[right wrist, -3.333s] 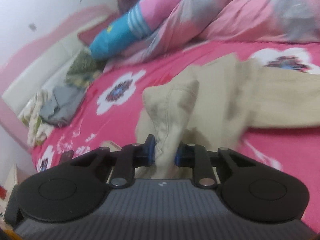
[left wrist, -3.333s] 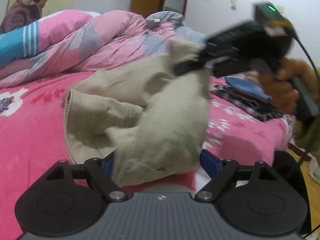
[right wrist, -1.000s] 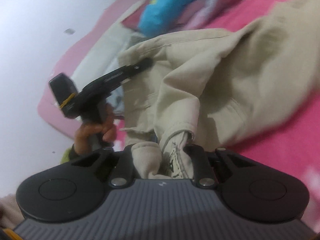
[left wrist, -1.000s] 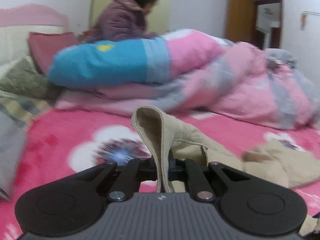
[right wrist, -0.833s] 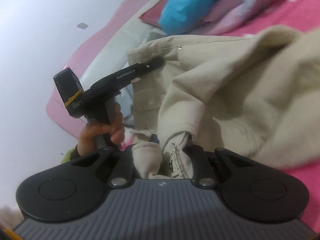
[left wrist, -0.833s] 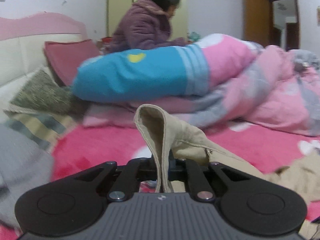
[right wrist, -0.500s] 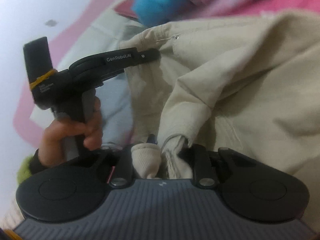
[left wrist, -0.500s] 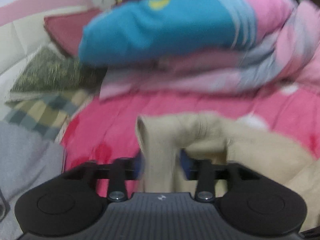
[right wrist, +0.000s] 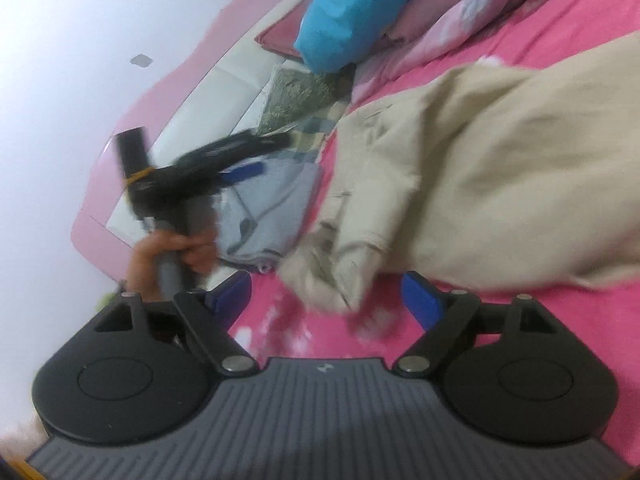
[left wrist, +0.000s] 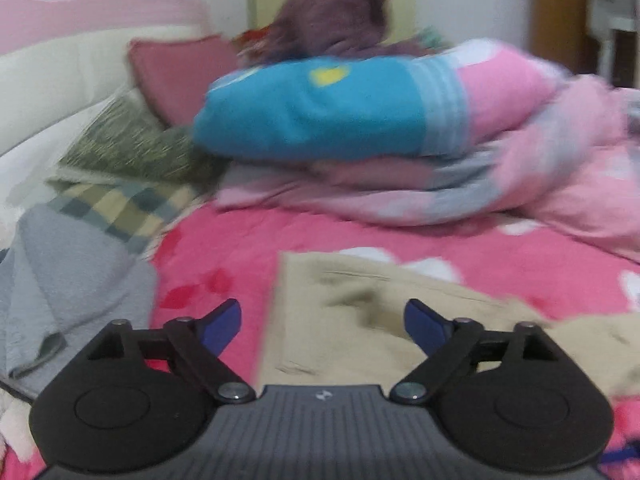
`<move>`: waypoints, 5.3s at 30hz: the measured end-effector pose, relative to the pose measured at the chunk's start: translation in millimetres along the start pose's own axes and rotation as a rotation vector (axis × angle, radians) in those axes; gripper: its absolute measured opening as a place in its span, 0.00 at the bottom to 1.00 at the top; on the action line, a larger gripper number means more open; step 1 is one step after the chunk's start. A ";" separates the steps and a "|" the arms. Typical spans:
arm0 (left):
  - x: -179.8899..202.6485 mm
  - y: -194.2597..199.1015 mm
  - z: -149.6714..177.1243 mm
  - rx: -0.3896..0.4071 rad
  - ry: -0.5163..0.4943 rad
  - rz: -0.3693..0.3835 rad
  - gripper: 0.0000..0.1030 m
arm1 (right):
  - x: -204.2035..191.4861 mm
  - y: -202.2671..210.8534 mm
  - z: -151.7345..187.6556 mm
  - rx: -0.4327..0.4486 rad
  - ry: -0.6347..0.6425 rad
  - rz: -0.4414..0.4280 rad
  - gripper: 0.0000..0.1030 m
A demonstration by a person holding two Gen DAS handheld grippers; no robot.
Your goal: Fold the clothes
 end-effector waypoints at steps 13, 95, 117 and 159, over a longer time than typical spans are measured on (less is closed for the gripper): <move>155.6 12.2 138.6 0.056 0.135 0.209 0.82 | 61.1 137.2 -34.7 0.153 0.205 0.427 0.80; 6.5 29.8 190.1 0.195 0.843 0.087 0.38 | -30.5 13.7 0.7 -0.299 0.925 0.253 0.06; -93.8 79.2 182.6 -0.084 0.780 0.098 0.49 | 5.9 3.9 73.1 -0.315 0.917 0.225 0.11; -130.1 41.5 219.6 -0.086 1.079 0.462 0.84 | -4.9 -254.3 -182.4 -0.240 0.567 0.211 0.98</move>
Point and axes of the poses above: each gripper's, at about its wrist camera, not at the fingertips, and y roughly against the way its jaws point, x to its right, z to its underside, the point moved 2 cm from there along -y, roughly the way its jaws point, and after that the axes turned 3 degrees about x, right-handed, at the moved point
